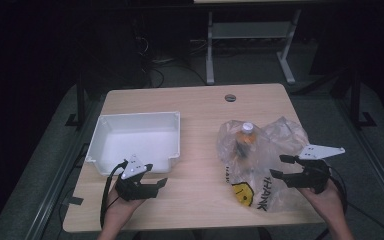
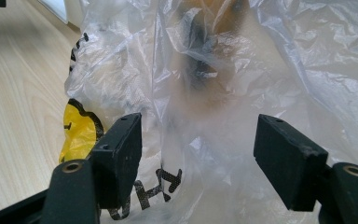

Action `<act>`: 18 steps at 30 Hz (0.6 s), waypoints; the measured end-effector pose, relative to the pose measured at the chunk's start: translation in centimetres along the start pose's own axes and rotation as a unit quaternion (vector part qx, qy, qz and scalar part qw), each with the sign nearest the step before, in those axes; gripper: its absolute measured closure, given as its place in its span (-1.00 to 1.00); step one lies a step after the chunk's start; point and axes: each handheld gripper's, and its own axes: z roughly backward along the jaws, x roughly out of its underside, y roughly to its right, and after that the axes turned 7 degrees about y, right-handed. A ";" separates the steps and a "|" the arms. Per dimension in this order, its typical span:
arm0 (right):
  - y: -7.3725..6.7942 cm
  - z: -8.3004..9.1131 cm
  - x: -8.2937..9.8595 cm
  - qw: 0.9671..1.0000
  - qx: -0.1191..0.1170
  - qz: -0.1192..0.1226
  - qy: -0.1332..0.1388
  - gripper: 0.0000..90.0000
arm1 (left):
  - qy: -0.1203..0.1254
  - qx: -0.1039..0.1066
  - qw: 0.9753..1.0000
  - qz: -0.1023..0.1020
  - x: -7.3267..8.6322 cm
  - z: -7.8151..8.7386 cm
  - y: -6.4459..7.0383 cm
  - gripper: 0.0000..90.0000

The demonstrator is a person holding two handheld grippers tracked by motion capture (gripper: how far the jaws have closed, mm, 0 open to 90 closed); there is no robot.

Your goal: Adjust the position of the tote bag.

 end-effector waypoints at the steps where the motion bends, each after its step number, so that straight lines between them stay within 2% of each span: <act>1: 0.0 0.0 0.0 1.000 0.000 0.001 -0.001 -0.29 | 0.000 0.002 1.000 0.002 -0.1 0.0 0.1 -0.37; 3: 0.1 0.2 0.0 1.000 0.001 0.000 0.002 -0.30 | -0.002 0.008 1.000 0.001 -0.4 0.1 0.3 -0.37; 5: 0.1 0.3 0.0 1.000 0.004 -0.001 0.005 -0.30 | 0.003 0.021 1.000 0.016 -0.6 0.0 0.5 -0.37; 8: 0.2 0.6 0.1 1.000 0.005 -0.004 0.011 -0.31 | -0.002 0.029 0.999 0.013 -1.1 -0.2 0.9 -0.37; 11: 0.2 0.7 0.0 1.000 0.006 -0.005 0.012 -0.32 | -0.007 0.035 0.999 -0.002 -1.8 -0.4 1.5 -0.37; 14: 0.1 0.8 0.0 1.000 0.008 -0.005 0.013 -0.32 | -0.004 0.049 0.999 -0.002 -2.9 -0.7 2.1 -0.37; 18: -0.2 0.9 -0.2 1.000 0.011 -0.002 0.013 -0.33 | -0.002 0.059 0.998 -0.025 -4.9 -1.2 2.9 -0.37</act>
